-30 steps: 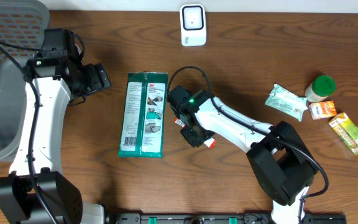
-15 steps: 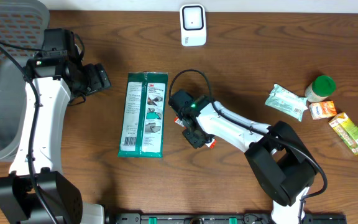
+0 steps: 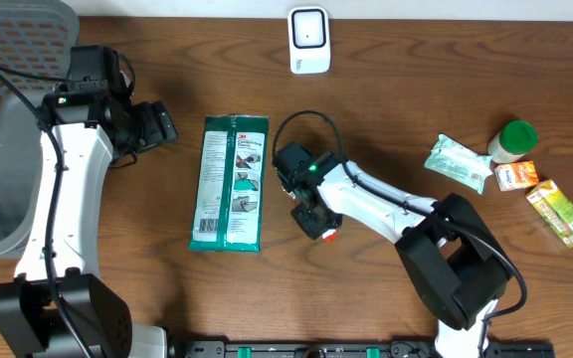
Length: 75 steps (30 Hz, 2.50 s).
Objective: Scan the item barcode
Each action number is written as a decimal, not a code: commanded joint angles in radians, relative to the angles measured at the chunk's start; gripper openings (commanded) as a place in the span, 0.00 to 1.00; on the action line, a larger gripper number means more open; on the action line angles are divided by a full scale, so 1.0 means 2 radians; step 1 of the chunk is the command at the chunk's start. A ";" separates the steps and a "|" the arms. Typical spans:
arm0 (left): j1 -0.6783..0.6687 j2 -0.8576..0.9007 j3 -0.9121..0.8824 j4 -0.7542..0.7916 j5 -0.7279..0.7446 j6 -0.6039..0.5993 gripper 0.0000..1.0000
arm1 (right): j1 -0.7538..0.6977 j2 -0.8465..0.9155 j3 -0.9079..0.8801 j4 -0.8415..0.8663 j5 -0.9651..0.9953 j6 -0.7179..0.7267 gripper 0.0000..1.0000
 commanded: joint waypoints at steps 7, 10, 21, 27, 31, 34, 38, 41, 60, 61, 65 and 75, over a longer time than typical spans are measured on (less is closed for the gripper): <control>0.002 0.002 0.001 -0.003 -0.001 0.003 0.93 | -0.091 -0.039 -0.001 0.007 -0.267 -0.010 0.01; 0.002 0.002 0.001 -0.003 -0.001 0.003 0.92 | -0.127 -0.039 -0.011 0.020 -0.324 -0.010 0.01; 0.002 0.002 0.001 -0.003 -0.001 0.003 0.92 | -0.220 -0.038 -0.123 0.206 -0.507 0.006 0.01; 0.002 0.002 0.001 -0.003 -0.001 0.003 0.92 | -0.248 -0.038 -0.176 0.281 -0.531 0.074 0.04; 0.002 0.002 0.001 -0.003 -0.001 0.003 0.93 | -0.257 -0.038 -0.196 0.306 -0.527 0.096 0.41; 0.002 0.002 0.001 -0.003 -0.001 0.003 0.92 | -0.260 -0.038 -0.197 0.302 -0.517 0.096 0.49; 0.002 0.002 0.001 -0.003 -0.001 0.003 0.93 | -0.260 -0.038 -0.197 0.302 -0.514 0.096 0.56; 0.002 0.002 0.001 -0.003 -0.001 0.003 0.92 | -0.261 -0.040 -0.196 0.294 -0.497 0.122 0.58; 0.002 0.002 0.001 -0.003 -0.001 0.003 0.92 | -0.141 -0.119 -0.124 0.250 -0.134 0.373 0.95; 0.002 0.002 0.001 -0.003 -0.001 0.003 0.92 | -0.129 -0.112 -0.124 0.262 -0.133 0.376 0.94; 0.002 0.002 0.001 -0.003 -0.001 0.003 0.92 | -0.097 -0.088 -0.124 0.272 -0.101 0.387 0.47; 0.002 0.002 0.001 -0.003 -0.001 0.003 0.92 | -0.082 -0.070 -0.123 0.271 -0.057 0.421 0.37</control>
